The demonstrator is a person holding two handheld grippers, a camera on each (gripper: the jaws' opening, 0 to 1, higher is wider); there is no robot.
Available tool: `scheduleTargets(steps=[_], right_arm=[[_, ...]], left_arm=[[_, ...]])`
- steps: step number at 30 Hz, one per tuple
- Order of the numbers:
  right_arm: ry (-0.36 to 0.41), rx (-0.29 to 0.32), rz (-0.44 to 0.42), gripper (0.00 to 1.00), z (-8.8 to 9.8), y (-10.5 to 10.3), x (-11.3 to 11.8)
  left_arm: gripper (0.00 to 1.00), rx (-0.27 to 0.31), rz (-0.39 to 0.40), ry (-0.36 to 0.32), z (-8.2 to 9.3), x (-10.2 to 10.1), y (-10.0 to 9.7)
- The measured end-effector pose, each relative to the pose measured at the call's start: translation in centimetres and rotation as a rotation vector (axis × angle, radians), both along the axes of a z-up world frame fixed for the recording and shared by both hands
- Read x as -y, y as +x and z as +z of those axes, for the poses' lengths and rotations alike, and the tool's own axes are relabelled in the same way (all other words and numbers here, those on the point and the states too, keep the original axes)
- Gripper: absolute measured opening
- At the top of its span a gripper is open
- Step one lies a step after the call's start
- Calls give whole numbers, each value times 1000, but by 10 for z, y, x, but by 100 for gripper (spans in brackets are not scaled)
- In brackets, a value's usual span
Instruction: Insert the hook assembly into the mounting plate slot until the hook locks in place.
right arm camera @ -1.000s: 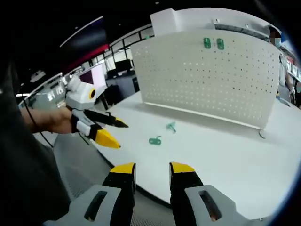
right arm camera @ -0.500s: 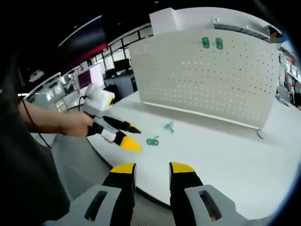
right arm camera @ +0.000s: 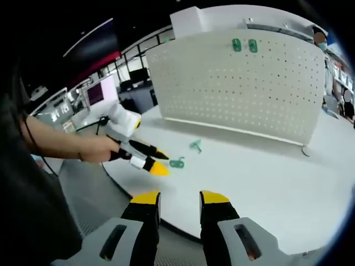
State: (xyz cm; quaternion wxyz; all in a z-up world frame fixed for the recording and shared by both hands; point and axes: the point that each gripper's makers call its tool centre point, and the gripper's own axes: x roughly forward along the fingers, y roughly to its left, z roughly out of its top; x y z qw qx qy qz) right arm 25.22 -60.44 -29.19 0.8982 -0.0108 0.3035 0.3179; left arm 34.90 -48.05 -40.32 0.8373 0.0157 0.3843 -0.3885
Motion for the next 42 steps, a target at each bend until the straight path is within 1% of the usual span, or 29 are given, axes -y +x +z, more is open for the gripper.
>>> scheduleTargets(steps=[4,6,10,11,12,14,17,19,20,21,22,26,30,33,35,37,39,40,42], right_arm=[[-3,-9,-14,27,-3,-2,3],[1,-18,-19,26,-4,-3,4],[-2,-17,-22,26,-4,-2,4],[-1,-16,-23,26,-4,-1,4],[-1,-16,-23,26,-4,-1,4],[-3,-18,-20,26,-4,-1,3],[-6,-27,-16,25,-6,-2,3],[-7,-28,-16,25,-7,-2,3],[-8,-30,-17,25,-7,-2,4],[-8,-31,-18,25,-7,-2,4],[-6,-27,-27,24,-6,0,5],[-6,-18,-38,23,-4,3,7],[-6,-22,-39,22,-6,3,7],[-5,-22,-40,22,-6,3,6],[-4,-23,-41,22,-6,4,6],[-5,-25,-43,22,-7,4,7],[-4,-29,-41,22,-8,4,6],[-4,-30,-38,22,-9,4,5],[-5,-30,-36,22,-9,4,4]], left_arm=[[40,-3,-18,1,-1,4,2],[39,-16,-22,14,-7,3,3],[33,-15,-49,39,-14,4,1],[32,-13,-54,49,-15,4,0],[31,2,-56,44,-12,5,1],[29,2,-56,39,-11,7,2],[23,10,-55,39,-11,7,4],[15,17,-54,40,-11,7,6],[9,44,-66,48,-11,7,9],[7,45,-68,46,-12,7,9],[5,31,-51,35,-13,7,10],[5,30,-53,34,-14,7,12],[5,38,-74,38,-13,7,13],[4,42,-72,31,-10,6,14],[3,61,-64,23,-6,5,17],[3,58,-58,13,-3,5,18],[3,47,-54,7,-4,4,19],[3,48,-56,13,-3,4,19],[2,52,-68,44,-2,1,19]])
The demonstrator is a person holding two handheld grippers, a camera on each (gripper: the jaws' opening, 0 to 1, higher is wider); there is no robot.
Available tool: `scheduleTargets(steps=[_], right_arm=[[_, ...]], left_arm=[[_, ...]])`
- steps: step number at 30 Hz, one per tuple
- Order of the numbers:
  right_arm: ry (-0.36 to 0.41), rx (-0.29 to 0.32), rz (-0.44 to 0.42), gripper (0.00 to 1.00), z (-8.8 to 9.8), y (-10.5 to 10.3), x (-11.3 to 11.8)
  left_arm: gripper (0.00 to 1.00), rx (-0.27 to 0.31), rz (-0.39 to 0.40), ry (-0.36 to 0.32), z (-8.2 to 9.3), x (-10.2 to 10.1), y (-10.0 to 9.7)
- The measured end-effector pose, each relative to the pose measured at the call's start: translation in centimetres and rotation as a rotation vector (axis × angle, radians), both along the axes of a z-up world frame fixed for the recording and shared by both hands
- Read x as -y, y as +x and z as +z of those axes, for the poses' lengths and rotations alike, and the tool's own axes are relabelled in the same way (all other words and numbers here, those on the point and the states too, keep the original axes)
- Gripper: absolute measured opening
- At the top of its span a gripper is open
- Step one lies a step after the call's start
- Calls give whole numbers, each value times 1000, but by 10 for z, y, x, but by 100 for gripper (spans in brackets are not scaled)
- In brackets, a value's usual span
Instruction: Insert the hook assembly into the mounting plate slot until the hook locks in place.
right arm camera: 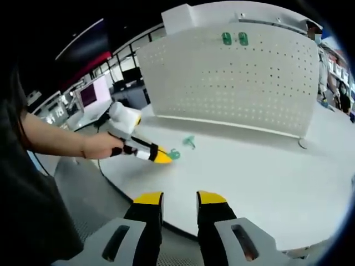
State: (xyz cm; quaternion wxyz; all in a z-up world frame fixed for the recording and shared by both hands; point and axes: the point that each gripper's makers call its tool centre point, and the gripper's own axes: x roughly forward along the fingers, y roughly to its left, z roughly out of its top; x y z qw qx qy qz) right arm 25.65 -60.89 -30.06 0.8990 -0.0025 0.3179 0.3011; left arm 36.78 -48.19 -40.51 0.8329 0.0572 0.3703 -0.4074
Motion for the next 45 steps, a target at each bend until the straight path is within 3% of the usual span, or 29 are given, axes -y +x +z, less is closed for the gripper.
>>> scheduleTargets(steps=[10,15,20,22,24,33,41,42,45], right_arm=[[4,9,-3,22,2,1,1],[9,23,-5,22,6,3,0],[17,28,1,22,7,4,-4],[19,28,1,22,7,5,-4],[26,36,0,22,9,7,-6],[41,54,9,22,14,12,-13],[54,73,44,22,21,14,-24],[63,75,44,22,25,14,-25],[190,83,8,22,48,20,-34]], left_arm=[[2,56,-42,59,28,-4,-3],[2,80,-21,8,71,0,-3],[2,130,-39,19,101,3,-9],[2,113,-22,-51,113,10,-13],[2,100,-3,-70,118,10,-17],[2,145,-37,-12,136,11,-46],[2,148,-24,-36,152,15,-62],[2,149,-22,-35,153,15,-63],[2,169,-17,-67,157,20,-65]])
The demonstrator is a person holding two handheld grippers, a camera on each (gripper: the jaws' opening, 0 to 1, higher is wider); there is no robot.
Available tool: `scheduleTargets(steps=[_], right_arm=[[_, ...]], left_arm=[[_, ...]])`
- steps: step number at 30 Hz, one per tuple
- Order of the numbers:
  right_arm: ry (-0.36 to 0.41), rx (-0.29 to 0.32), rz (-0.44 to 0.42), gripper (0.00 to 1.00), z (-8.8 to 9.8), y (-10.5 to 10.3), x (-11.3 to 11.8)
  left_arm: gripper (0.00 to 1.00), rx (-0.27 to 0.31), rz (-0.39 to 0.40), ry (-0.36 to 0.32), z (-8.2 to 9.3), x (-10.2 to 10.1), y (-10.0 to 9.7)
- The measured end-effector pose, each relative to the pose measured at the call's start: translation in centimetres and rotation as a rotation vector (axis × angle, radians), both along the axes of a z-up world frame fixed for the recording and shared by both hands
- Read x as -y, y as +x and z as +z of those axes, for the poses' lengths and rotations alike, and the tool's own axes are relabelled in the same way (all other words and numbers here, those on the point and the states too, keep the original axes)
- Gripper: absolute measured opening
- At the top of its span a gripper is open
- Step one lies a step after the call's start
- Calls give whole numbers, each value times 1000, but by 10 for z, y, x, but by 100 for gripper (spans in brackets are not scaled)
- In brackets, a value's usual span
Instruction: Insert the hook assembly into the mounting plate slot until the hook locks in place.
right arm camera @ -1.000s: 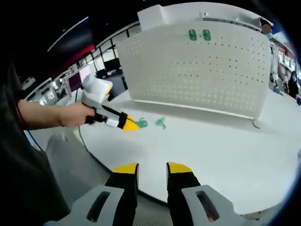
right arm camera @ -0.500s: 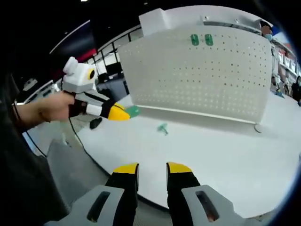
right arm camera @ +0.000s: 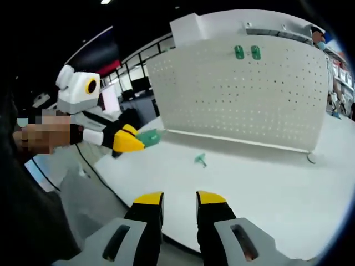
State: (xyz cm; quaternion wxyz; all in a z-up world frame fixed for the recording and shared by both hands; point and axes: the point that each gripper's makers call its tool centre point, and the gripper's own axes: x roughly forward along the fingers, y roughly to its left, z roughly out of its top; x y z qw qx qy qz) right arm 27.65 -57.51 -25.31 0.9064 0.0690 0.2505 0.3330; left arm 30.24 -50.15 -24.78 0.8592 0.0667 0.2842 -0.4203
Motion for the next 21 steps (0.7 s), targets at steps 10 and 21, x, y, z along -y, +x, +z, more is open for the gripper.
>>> scheduleTargets(steps=[10,21], right_arm=[[111,0,0,22,24,15,-21],[184,-35,-17,26,31,27,-30]], left_arm=[[2,11,-23,-18,1,21,-10],[2,16,-26,-33,4,26,-12]])
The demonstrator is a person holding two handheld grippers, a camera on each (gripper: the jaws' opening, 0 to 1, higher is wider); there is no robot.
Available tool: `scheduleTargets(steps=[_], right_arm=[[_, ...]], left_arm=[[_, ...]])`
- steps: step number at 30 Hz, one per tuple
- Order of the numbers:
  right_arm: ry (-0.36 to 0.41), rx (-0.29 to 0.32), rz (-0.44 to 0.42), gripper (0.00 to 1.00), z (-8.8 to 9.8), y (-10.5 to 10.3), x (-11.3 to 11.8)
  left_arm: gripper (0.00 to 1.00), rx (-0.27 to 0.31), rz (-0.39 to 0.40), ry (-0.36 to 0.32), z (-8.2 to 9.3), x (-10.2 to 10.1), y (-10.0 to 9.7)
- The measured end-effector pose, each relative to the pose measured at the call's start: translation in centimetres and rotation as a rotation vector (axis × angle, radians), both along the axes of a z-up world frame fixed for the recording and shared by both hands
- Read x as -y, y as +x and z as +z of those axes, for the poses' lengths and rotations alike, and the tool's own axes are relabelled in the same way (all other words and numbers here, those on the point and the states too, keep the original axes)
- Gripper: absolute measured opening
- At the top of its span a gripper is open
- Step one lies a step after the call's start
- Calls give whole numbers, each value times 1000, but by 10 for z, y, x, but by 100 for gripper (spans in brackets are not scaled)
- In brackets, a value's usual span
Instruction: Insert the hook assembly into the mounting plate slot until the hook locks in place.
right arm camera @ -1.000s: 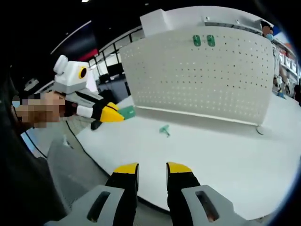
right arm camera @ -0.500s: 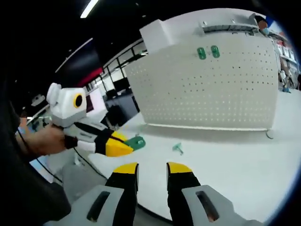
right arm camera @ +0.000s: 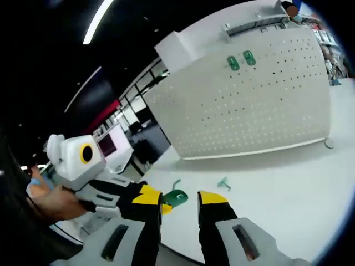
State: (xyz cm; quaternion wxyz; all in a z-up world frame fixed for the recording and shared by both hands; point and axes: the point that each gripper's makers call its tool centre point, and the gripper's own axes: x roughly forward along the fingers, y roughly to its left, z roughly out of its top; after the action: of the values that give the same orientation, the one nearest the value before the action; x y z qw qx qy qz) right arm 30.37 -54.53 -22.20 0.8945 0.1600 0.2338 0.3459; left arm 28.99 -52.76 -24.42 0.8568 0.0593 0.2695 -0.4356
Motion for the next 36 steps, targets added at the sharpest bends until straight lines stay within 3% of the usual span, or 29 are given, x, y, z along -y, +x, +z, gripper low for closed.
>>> scheduleTargets(steps=[3,5,14,21,27,36], right_arm=[[82,-62,-14,26,-1,2,-5],[87,-64,-14,26,-2,3,-6],[273,-205,-77,28,-2,8,-12],[370,-284,-136,28,-6,14,-11],[387,-315,-134,20,-7,13,-15],[401,-329,-123,15,-7,11,-18]], left_arm=[[2,4,2,-19,4,2,0],[2,7,2,-28,6,3,1],[2,48,-2,-21,10,6,1],[2,100,3,0,15,7,5],[3,164,-21,48,16,12,5],[4,155,-42,68,11,12,2]])
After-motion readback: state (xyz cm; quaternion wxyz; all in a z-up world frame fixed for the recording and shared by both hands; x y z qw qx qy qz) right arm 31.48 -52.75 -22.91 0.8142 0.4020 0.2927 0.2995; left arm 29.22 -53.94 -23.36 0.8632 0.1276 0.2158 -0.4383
